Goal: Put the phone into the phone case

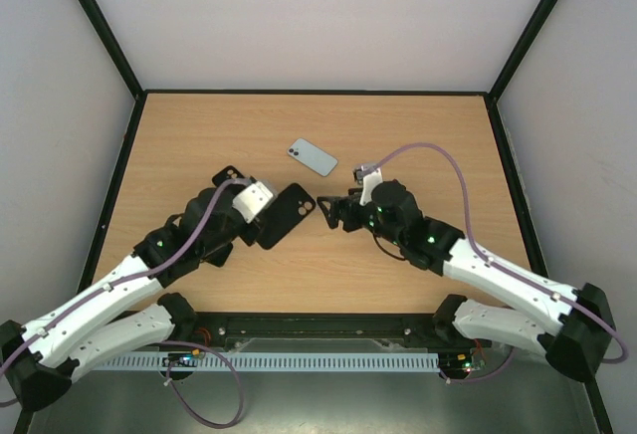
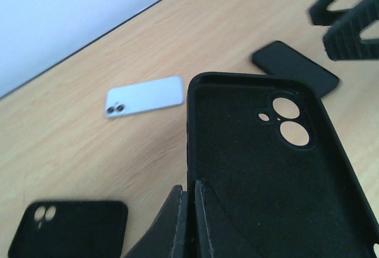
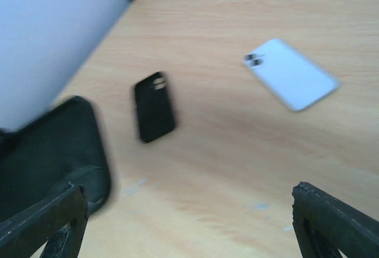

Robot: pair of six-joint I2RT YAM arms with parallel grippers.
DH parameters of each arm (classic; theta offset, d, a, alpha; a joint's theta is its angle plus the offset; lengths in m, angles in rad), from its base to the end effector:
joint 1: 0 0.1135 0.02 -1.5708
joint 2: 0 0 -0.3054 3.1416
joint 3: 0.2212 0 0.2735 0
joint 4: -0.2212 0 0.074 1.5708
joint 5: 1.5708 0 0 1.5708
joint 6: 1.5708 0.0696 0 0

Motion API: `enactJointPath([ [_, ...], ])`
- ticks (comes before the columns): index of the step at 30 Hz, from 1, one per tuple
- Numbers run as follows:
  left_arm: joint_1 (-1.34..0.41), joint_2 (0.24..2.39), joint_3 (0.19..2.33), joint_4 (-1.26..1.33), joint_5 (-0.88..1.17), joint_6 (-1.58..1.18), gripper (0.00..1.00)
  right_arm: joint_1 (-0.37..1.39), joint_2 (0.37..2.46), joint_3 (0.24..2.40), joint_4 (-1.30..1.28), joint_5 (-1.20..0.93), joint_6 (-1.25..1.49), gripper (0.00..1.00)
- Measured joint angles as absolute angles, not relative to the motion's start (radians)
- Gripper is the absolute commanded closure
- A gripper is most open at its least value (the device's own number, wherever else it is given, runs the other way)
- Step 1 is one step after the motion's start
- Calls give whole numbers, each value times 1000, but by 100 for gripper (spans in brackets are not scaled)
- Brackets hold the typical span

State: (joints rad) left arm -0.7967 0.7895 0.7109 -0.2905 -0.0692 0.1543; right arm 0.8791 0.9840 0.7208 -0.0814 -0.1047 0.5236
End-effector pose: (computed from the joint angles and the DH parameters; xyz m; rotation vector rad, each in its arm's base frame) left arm 0.1498 -0.1464 0.3175 0.8539 1.7596 -0.3589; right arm 0.1596 0.2041 0.3079 -0.4380 2.0095 1.0153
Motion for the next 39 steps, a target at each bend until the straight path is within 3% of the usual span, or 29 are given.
enactJointPath([
  [9,-701,829,667,-261,-208,-247,97,660,1402,923,-103,-2,366,6],
  [20,-718,945,487,-170,-245,-672,97,614,1976,1356,-178,-22,215,7],
  [28,-773,1087,435,-95,-258,-829,97,592,2189,1663,-270,-56,129,9],
  [39,-877,1275,435,41,-275,-934,95,566,2370,1856,-366,-129,89,9],
])
